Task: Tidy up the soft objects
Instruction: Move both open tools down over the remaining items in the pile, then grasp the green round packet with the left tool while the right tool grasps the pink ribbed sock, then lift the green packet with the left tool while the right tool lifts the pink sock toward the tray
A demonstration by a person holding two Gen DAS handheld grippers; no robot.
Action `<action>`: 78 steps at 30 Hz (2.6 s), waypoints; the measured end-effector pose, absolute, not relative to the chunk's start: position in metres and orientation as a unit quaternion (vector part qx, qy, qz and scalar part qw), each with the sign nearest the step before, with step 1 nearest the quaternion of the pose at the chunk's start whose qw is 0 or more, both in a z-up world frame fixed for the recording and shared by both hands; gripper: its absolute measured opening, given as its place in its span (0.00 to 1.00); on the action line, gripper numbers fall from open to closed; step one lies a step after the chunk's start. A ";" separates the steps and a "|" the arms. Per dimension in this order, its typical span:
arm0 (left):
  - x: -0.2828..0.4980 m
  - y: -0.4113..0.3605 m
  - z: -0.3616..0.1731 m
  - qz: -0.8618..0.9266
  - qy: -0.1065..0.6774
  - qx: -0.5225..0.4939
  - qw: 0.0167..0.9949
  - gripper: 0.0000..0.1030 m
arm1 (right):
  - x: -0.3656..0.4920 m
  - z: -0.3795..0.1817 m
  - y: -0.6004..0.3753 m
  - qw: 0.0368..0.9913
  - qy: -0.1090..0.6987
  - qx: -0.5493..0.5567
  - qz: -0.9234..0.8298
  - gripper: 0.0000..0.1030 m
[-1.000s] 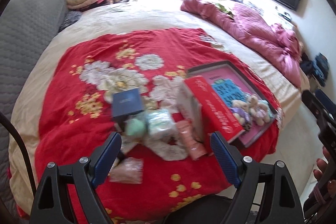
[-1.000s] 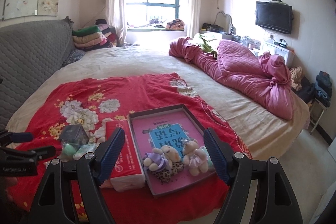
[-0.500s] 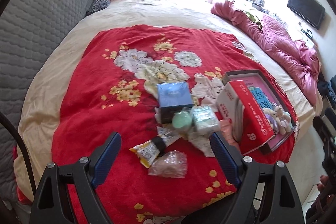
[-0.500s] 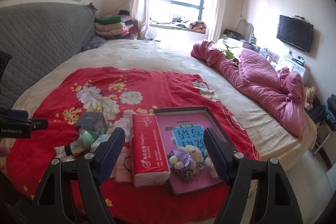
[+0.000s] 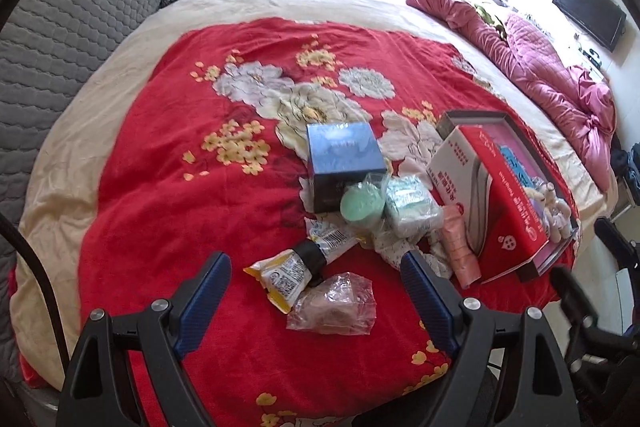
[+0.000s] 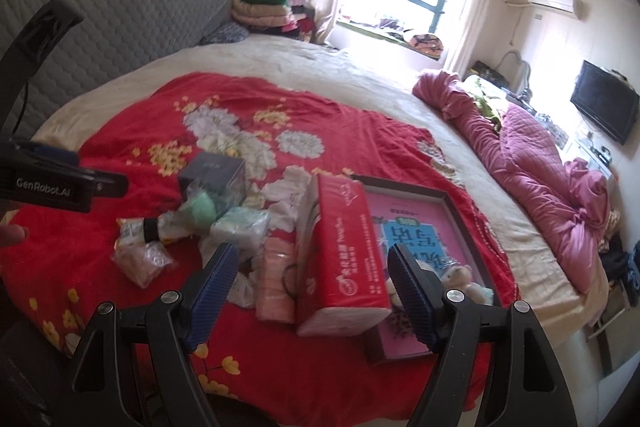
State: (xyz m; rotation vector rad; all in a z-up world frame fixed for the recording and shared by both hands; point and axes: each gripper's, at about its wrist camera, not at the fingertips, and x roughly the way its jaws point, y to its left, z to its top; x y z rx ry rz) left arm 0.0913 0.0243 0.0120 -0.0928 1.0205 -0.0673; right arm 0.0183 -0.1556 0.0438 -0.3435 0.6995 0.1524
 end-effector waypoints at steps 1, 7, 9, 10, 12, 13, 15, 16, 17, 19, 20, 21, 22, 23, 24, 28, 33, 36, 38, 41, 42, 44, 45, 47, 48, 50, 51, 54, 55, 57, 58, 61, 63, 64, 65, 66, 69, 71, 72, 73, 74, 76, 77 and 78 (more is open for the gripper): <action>0.094 0.023 0.008 -0.035 0.491 -0.045 0.869 0.84 | 0.020 0.039 -0.154 0.920 0.345 -0.169 0.076 0.76; 0.110 0.013 -0.015 -0.054 0.506 -0.049 0.860 0.84 | 0.031 0.021 -0.149 0.910 0.366 -0.172 0.086 0.76; 0.116 0.011 -0.020 -0.057 0.509 -0.048 0.858 0.84 | 0.034 0.015 -0.147 0.907 0.373 -0.176 0.088 0.76; 0.120 0.010 -0.023 -0.060 0.509 -0.048 0.857 0.84 | 0.035 0.014 -0.145 0.905 0.375 -0.181 0.089 0.76; 0.127 0.008 -0.028 -0.066 0.514 -0.050 0.854 0.84 | 0.037 0.007 -0.138 0.900 0.378 -0.200 0.087 0.76; 0.130 0.008 -0.030 -0.068 0.517 -0.053 0.852 0.84 | 0.038 0.004 -0.135 0.898 0.379 -0.208 0.087 0.76; 0.137 0.008 -0.034 -0.074 0.520 -0.061 0.849 0.84 | 0.039 -0.007 -0.126 0.890 0.383 -0.232 0.085 0.76; 0.140 0.008 -0.035 -0.075 0.522 -0.063 0.847 0.84 | 0.039 -0.012 -0.123 0.886 0.384 -0.244 0.085 0.76; 0.143 0.008 -0.037 -0.077 0.524 -0.064 0.846 0.84 | 0.038 -0.018 -0.118 0.882 0.384 -0.259 0.083 0.76; 0.147 0.007 -0.039 -0.079 0.524 -0.063 0.846 0.84 | 0.038 -0.031 -0.109 0.871 0.388 -0.289 0.081 0.76; 0.149 0.007 -0.041 -0.079 0.525 -0.062 0.845 0.84 | 0.038 -0.037 -0.105 0.865 0.390 -0.304 0.081 0.76; 0.150 0.007 -0.042 -0.081 0.526 -0.063 0.844 0.84 | 0.037 -0.044 -0.101 0.860 0.390 -0.321 0.078 0.76; 0.151 0.007 -0.043 -0.082 0.526 -0.063 0.844 0.84 | 0.036 -0.050 -0.097 0.853 0.388 -0.339 0.076 0.76; 0.152 0.007 -0.044 -0.084 0.526 -0.064 0.844 0.84 | 0.035 -0.057 -0.094 0.847 0.387 -0.357 0.074 0.76; 0.152 0.008 -0.044 -0.085 0.524 -0.066 0.845 0.84 | 0.035 -0.062 -0.093 0.843 0.387 -0.368 0.071 0.76; 0.154 0.009 -0.049 -0.088 0.526 -0.070 0.843 0.84 | 0.037 -0.077 -0.092 0.830 0.388 -0.396 0.066 0.76; 0.160 0.008 -0.060 -0.092 0.537 -0.075 0.835 0.84 | 0.044 -0.091 -0.096 0.821 0.387 -0.416 0.062 0.65; 0.163 0.004 -0.062 -0.097 0.539 -0.073 0.834 0.84 | 0.049 -0.100 -0.098 0.812 0.388 -0.431 0.064 0.62; 0.165 0.003 -0.063 -0.100 0.539 -0.075 0.833 0.84 | 0.051 -0.104 -0.097 0.808 0.388 -0.440 0.061 0.62; 0.169 0.000 -0.065 -0.102 0.537 -0.075 0.834 0.84 | 0.058 -0.110 -0.099 0.802 0.389 -0.448 0.062 0.52; 0.170 0.000 -0.066 -0.103 0.537 -0.075 0.834 0.84 | 0.058 -0.113 -0.099 0.801 0.390 -0.449 0.063 0.46; 0.172 -0.001 -0.067 -0.108 0.536 -0.076 0.834 0.84 | 0.059 -0.119 -0.098 0.795 0.398 -0.454 0.064 0.43; 0.173 0.000 -0.067 -0.109 0.535 -0.077 0.834 0.84 | 0.059 -0.121 -0.098 0.795 0.394 -0.458 0.061 0.43; 0.176 0.000 -0.069 -0.111 0.535 -0.080 0.834 0.84 | 0.060 -0.124 -0.100 0.793 0.387 -0.466 0.058 0.36; 0.177 0.001 -0.070 -0.114 0.534 -0.083 0.833 0.84 | 0.061 -0.125 -0.102 0.794 0.387 -0.466 0.057 0.26; 0.179 0.001 -0.070 -0.116 0.533 -0.085 0.834 0.81 | 0.065 -0.123 -0.105 0.797 0.391 -0.456 0.061 0.18; 0.181 0.001 -0.071 -0.118 0.532 -0.087 0.834 0.77 | 0.065 -0.121 -0.107 0.801 0.394 -0.446 0.065 0.16; 0.184 0.001 -0.074 -0.132 0.533 -0.096 0.830 0.63 | 0.067 -0.114 -0.116 0.812 0.393 -0.427 0.067 0.11; 0.184 0.000 -0.074 -0.134 0.533 -0.098 0.830 0.62 | 0.068 -0.109 -0.118 0.817 0.390 -0.421 0.067 0.11; 0.186 -0.001 -0.076 -0.144 0.534 -0.102 0.827 0.51 | 0.070 -0.097 -0.124 0.832 0.382 -0.397 0.069 0.10; 0.186 -0.002 -0.077 -0.149 0.534 -0.105 0.825 0.47 | 0.072 -0.090 -0.129 0.840 0.380 -0.381 0.068 0.10; 0.187 -0.005 -0.078 -0.151 0.532 -0.105 0.826 0.41 | 0.079 -0.066 -0.149 0.870 0.390 -0.290 0.083 0.09; 0.187 -0.005 -0.078 -0.153 0.531 -0.110 0.826 0.39 | 0.084 -0.057 -0.162 0.880 0.400 -0.238 0.094 0.09; 0.186 -0.004 -0.078 -0.155 0.530 -0.113 0.826 0.39 | 0.087 -0.054 -0.168 0.884 0.406 -0.209 0.099 0.09; 0.186 -0.004 -0.079 -0.156 0.529 -0.116 0.826 0.39 | 0.091 -0.051 -0.176 0.887 0.414 -0.180 0.102 0.09; 0.186 -0.002 -0.079 -0.156 0.529 -0.119 0.826 0.39 | 0.096 -0.048 -0.184 0.886 0.422 -0.156 0.107 0.09; 0.184 0.002 -0.078 -0.155 0.526 -0.130 0.826 0.38 | 0.100 -0.044 -0.187 0.887 0.427 -0.132 0.113 0.09; 0.181 0.004 -0.074 -0.156 0.522 -0.133 0.828 0.38 | 0.095 -0.044 -0.177 0.887 0.425 -0.136 0.115 0.09; 0.179 0.004 -0.072 -0.157 0.519 -0.133 0.830 0.38 | 0.096 -0.042 -0.177 0.888 0.423 -0.133 0.119 0.09; 0.176 0.004 -0.069 -0.157 0.516 -0.132 0.832 0.38 | 0.090 -0.044 -0.172 0.889 0.422 -0.130 0.121 0.09; 0.174 0.004 -0.065 -0.156 0.513 -0.129 0.834 0.38 | 0.087 -0.043 -0.170 0.889 0.422 -0.124 0.124 0.09; 0.170 0.004 -0.058 -0.153 0.507 -0.125 0.839 0.38 | 0.083 -0.041 -0.169 0.892 0.420 -0.112 0.127 0.09; 0.167 0.003 -0.055 -0.153 0.504 -0.123 0.841 0.38 | 0.082 -0.038 -0.169 0.893 0.419 -0.104 0.131 0.09; 0.165 0.003 -0.051 -0.151 0.502 -0.120 0.843 0.38 | 0.078 -0.037 -0.170 0.894 0.416 -0.100 0.131 0.09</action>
